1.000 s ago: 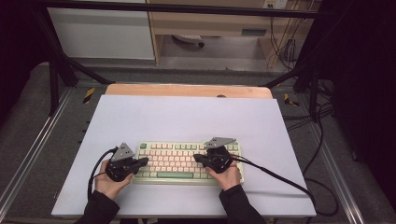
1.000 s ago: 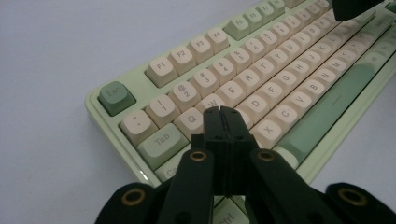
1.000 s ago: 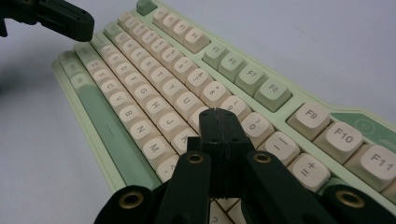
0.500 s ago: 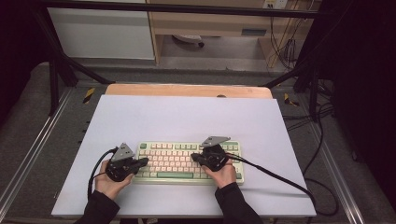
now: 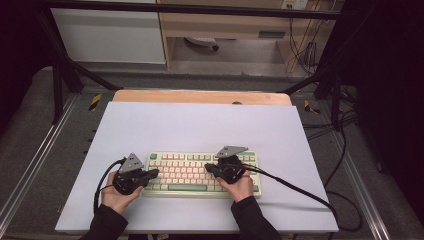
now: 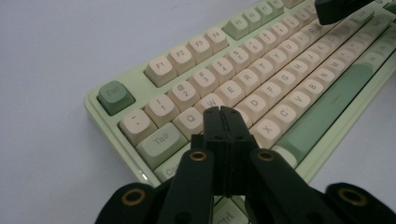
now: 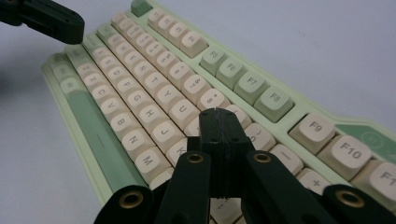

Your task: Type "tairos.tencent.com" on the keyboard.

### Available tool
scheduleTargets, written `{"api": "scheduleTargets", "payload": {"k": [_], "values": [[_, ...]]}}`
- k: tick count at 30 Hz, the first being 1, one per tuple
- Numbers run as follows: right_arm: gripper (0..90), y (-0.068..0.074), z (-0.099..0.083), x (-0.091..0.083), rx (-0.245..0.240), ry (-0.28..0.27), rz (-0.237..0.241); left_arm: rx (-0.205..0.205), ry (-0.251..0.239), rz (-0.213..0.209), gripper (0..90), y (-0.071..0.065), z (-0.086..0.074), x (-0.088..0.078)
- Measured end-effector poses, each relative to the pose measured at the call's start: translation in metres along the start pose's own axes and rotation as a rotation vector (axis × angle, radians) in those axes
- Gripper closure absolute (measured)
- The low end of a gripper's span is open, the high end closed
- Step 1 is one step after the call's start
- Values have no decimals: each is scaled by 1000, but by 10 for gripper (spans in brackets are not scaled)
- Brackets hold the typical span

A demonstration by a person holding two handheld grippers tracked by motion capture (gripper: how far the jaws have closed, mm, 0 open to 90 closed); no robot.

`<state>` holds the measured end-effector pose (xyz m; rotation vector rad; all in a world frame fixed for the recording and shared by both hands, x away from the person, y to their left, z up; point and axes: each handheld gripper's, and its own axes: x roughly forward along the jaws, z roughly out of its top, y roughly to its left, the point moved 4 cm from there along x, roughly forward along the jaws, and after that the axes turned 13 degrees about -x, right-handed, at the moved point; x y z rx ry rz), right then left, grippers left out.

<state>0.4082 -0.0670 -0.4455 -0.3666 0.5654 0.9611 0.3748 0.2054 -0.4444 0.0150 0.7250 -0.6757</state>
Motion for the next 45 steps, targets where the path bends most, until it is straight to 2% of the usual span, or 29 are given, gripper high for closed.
{"api": "scheduleTargets", "payload": {"k": [10,29,38,45], "values": [[900,-4,4,-22,-29,-12,-24,1,-3,-1,900,-2,1,-1],[900,-10,-20,-48,-23,-28,-17,20,12,-5,900,-10,11,6],[900,-10,-27,-55,-22,-32,-15,27,36,1,900,-13,15,17],[900,-11,-34,-60,-14,-35,-13,28,56,2,900,-15,13,24]]}}
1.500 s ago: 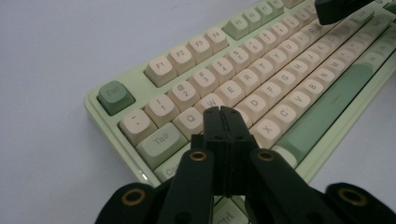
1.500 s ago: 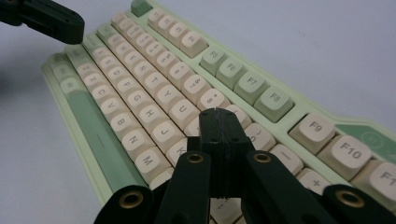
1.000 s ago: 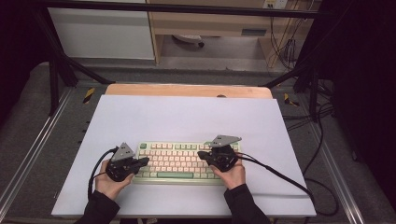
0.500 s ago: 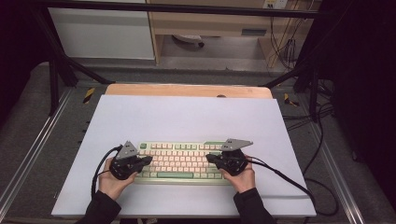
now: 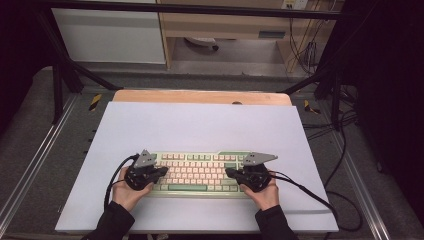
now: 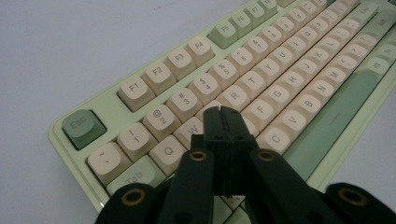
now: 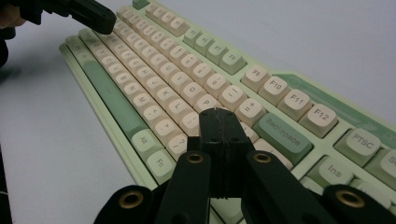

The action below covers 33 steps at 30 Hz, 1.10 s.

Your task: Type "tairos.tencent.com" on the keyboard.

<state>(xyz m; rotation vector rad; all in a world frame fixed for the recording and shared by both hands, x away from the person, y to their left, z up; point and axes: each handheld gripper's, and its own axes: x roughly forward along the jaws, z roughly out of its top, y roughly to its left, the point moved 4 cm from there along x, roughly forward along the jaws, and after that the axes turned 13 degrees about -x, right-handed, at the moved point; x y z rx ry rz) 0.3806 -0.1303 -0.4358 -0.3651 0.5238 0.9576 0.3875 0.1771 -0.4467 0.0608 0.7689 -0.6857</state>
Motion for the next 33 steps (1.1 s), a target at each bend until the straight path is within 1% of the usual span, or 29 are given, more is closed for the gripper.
{"api": "scheduleTargets", "payload": {"k": [5,9,18,25,26,31,33], "values": [[900,0,-4,0,6,6,2,1,3,0,900,0,-1,2],[900,0,-5,-1,4,6,2,3,12,1,900,-1,-3,4],[900,1,-6,-1,4,9,1,5,10,-2,900,-1,-4,6],[900,0,-5,-2,2,5,-2,20,20,7,900,-2,-5,7],[900,0,-5,-2,1,5,-1,23,19,10,900,-2,-5,6],[900,0,-4,-3,0,0,-1,17,-10,-2,900,-3,-1,-2],[900,0,-4,-4,0,-2,0,21,-16,-1,899,-3,0,-4]]}}
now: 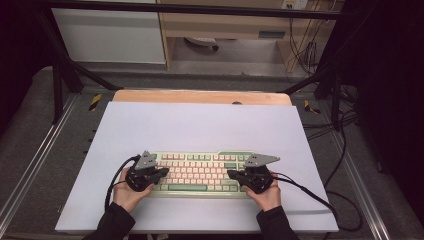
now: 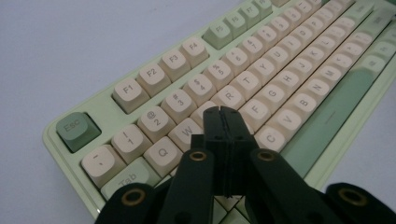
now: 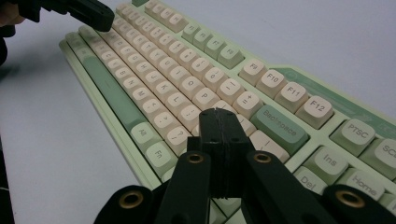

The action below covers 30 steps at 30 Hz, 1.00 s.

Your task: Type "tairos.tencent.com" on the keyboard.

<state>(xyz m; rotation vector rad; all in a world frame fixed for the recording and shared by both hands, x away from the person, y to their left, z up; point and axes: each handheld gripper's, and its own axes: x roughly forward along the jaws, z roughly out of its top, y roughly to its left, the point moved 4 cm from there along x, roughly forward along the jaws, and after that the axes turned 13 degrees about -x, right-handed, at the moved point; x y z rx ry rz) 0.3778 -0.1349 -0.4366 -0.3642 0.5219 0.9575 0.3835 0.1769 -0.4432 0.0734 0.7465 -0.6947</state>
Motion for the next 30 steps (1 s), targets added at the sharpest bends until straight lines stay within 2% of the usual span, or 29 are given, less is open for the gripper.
{"api": "scheduleTargets", "payload": {"k": [18,30], "values": [[900,0,5,-1,24,-11,10,-25,-23,-2,899,8,-6,-13],[900,10,12,14,13,-9,49,-38,-30,0,899,14,-9,-18]]}}
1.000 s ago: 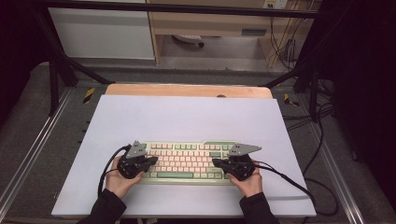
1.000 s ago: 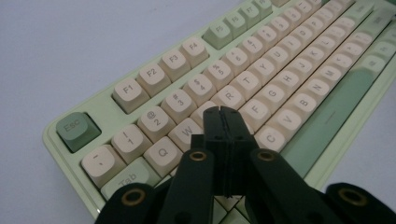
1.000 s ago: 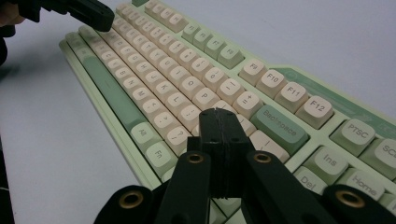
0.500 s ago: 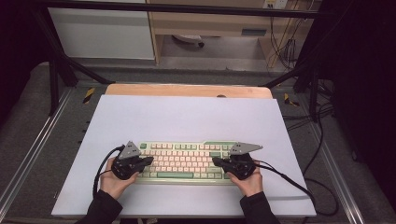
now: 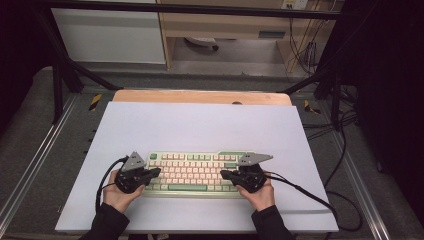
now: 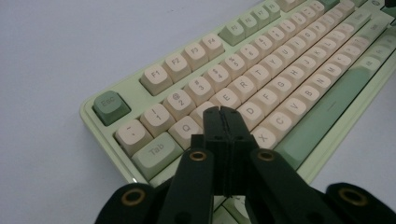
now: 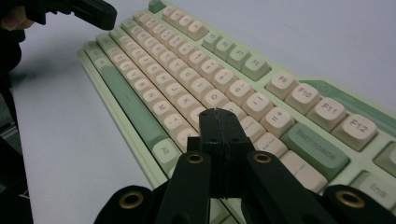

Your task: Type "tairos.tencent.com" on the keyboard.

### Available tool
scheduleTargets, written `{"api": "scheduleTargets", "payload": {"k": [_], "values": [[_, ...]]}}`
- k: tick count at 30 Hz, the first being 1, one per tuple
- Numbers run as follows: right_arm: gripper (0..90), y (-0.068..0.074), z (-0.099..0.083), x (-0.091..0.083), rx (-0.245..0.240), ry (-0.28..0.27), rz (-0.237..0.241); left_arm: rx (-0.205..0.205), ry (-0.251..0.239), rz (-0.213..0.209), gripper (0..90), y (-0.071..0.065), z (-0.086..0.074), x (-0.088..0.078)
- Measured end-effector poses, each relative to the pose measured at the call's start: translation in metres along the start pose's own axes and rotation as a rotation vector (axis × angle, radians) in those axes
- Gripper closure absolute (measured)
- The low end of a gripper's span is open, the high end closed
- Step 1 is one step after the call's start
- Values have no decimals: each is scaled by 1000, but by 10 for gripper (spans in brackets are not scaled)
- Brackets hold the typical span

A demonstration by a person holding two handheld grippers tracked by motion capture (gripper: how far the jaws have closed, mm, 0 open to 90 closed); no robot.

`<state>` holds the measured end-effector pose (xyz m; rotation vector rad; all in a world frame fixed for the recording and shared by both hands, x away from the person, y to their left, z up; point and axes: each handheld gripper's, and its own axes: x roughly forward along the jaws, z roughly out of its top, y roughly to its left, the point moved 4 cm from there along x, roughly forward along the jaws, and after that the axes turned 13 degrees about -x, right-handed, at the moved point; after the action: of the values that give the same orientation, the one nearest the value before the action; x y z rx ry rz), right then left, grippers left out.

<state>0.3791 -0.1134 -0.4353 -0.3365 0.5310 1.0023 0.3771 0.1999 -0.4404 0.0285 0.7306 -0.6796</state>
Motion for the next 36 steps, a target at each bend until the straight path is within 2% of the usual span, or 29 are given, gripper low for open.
{"api": "scheduleTargets", "payload": {"k": [7,17,36], "values": [[900,8,4,15,-3,16,23,0,6,0,899,0,-2,1],[900,14,0,28,-8,41,38,1,6,-3,900,0,-1,2],[900,17,-7,36,-17,68,45,2,6,-2,900,-1,-2,2]]}}
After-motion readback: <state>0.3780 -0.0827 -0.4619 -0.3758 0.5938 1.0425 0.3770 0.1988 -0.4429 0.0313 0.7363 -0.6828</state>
